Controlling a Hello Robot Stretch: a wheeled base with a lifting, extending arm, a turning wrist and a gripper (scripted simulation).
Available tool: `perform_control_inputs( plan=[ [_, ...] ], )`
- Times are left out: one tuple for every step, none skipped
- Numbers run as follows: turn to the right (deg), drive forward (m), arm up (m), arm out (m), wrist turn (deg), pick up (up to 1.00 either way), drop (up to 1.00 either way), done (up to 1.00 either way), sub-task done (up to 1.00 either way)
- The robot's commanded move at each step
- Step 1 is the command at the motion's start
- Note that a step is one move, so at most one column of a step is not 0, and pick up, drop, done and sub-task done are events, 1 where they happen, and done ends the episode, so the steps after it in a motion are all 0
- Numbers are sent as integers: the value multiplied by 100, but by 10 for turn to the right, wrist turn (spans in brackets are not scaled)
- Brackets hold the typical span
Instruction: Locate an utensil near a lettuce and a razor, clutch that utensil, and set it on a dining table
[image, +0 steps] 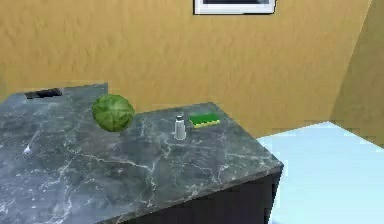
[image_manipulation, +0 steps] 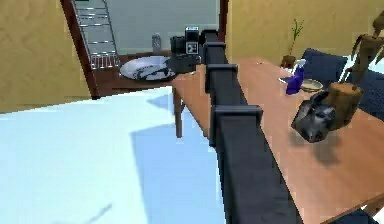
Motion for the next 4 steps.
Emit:
perform_control_inputs(
  plan=[
    [450,0,0,0,0,0,0,0,0],
    [270,0,0,0,0,0,0,0,0],
    [0,90,0,0,0,0,0,0,0],
    [-90,0,0,0,0,0,0,0,0]
  ],
)
